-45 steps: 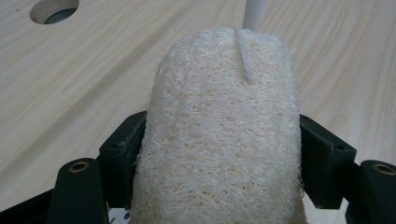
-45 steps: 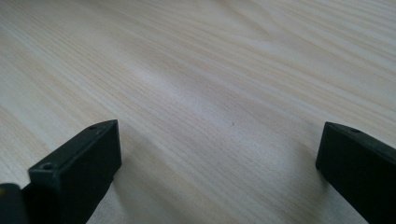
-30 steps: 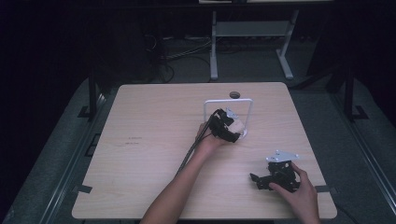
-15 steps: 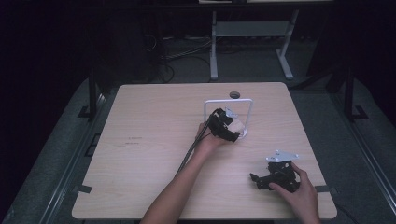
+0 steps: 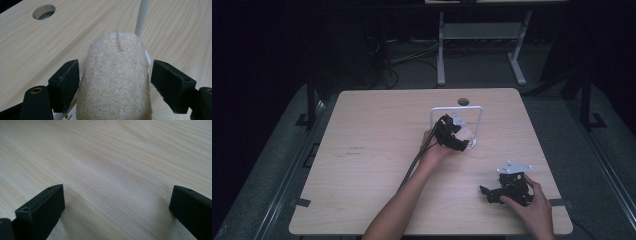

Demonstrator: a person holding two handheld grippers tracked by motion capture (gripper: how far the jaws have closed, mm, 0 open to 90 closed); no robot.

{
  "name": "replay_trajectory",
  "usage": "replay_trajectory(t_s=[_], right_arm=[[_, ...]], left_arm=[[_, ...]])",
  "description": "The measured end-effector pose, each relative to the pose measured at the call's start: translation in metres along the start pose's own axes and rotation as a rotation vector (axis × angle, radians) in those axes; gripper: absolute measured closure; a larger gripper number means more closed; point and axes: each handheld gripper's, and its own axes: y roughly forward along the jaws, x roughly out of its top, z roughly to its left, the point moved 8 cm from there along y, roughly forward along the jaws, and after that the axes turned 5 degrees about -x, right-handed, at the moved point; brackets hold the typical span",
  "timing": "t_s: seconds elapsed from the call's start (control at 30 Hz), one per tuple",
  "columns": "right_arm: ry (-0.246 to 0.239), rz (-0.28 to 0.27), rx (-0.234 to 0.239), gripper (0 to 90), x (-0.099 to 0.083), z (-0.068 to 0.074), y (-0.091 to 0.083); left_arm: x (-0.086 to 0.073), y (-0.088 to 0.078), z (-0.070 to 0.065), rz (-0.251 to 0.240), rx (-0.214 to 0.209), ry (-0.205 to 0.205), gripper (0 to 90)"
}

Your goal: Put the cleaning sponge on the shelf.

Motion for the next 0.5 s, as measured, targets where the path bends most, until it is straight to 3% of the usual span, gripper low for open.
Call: replay_trajectory(t_s=[0.5], right_arm=[[-0.001, -0.001, 0.001, 0.0, 0.000, 0.000, 0.000]], left_arm=[[-0.001, -0.020, 0.000, -0.044, 0.029, 0.009, 25.4]])
